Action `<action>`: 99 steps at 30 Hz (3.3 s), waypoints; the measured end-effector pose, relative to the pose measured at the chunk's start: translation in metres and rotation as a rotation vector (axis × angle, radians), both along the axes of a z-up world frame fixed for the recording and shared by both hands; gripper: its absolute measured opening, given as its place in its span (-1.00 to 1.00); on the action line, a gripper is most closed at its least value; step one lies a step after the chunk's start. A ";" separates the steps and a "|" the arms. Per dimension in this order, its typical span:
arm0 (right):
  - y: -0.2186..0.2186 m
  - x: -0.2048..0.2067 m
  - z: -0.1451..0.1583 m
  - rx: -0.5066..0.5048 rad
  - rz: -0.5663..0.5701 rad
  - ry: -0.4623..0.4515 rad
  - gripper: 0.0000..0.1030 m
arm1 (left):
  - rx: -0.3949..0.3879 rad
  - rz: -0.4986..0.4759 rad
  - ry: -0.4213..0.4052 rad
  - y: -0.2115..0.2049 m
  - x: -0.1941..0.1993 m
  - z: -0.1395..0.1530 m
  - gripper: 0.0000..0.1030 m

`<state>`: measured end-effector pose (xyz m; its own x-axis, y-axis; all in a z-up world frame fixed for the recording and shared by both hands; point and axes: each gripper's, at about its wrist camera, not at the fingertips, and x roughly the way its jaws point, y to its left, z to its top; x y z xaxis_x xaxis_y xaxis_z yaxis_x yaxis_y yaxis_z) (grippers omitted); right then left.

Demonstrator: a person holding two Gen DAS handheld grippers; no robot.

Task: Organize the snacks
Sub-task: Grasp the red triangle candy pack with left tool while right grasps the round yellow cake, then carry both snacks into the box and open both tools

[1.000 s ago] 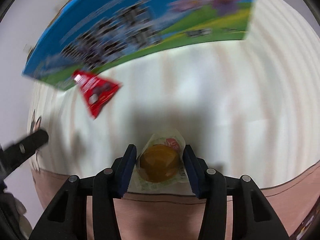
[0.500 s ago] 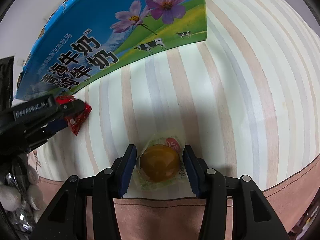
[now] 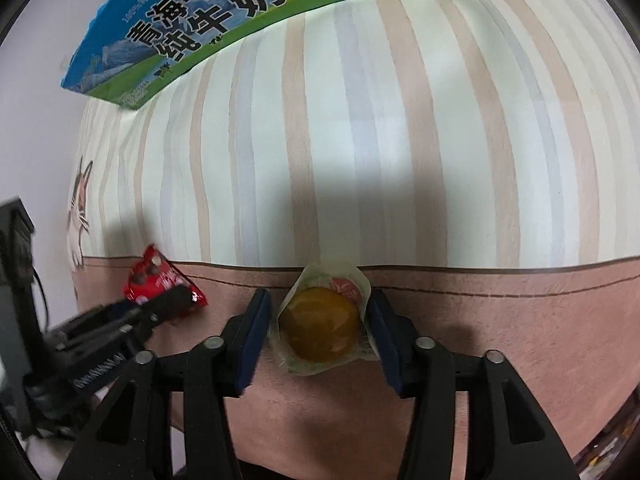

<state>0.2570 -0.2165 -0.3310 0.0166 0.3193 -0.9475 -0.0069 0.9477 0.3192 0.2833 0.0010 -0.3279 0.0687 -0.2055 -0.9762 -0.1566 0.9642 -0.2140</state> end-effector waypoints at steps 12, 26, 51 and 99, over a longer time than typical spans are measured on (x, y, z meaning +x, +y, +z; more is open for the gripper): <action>0.024 -0.017 -0.002 -0.055 -0.011 -0.043 0.57 | 0.017 0.036 -0.022 -0.006 0.011 -0.020 0.05; 0.037 -0.037 0.003 -0.156 0.025 -0.153 0.11 | 0.076 0.017 -0.071 -0.035 -0.007 0.005 -0.26; 0.015 0.008 0.143 0.086 -0.007 -0.348 -0.04 | -0.105 -0.009 -0.310 -0.032 0.046 0.169 -0.28; 0.037 0.216 0.127 -0.154 -0.041 -0.178 0.91 | 0.028 -0.074 -0.086 -0.011 0.247 0.135 0.91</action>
